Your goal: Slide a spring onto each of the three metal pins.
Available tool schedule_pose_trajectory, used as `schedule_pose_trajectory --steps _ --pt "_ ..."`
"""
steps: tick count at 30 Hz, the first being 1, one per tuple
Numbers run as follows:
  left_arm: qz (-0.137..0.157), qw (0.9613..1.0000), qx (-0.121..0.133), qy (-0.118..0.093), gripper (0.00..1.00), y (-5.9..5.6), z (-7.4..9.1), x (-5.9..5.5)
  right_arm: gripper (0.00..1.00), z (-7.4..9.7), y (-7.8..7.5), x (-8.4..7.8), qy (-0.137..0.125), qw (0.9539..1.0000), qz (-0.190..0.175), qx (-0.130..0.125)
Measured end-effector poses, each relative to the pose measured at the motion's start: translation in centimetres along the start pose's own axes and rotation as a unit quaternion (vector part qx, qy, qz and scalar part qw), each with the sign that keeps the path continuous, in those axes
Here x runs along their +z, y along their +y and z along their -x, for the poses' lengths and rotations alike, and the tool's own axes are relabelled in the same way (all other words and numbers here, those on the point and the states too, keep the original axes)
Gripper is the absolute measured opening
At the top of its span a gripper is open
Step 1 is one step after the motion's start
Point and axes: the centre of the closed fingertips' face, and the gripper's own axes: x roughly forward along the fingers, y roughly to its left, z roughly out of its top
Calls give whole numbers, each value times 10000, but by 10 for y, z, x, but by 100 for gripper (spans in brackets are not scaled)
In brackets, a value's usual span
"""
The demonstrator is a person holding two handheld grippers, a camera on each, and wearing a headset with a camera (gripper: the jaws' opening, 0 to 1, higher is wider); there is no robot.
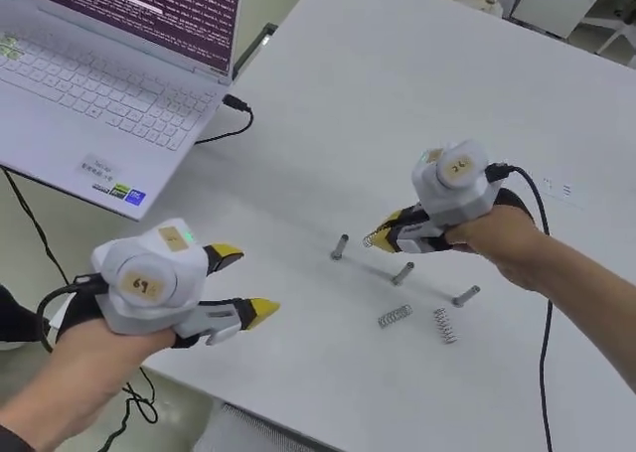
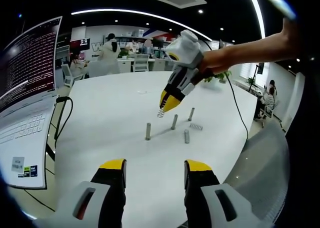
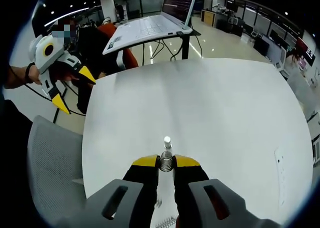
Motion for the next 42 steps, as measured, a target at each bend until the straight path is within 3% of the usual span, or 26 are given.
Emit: schedule_pose_trajectory --steps 13,27,42 --pt "-25 9999 -21 99 46 0 -4 -3 8 -20 -1 7 35 9998 102 152" --pt "0 9999 -86 129 47 0 -10 -3 9 -27 -1 12 61 9996 160 234" --pt "-26 9998 -149 124 50 -2 -12 0 9 -38 3 14 278 9986 339 285"
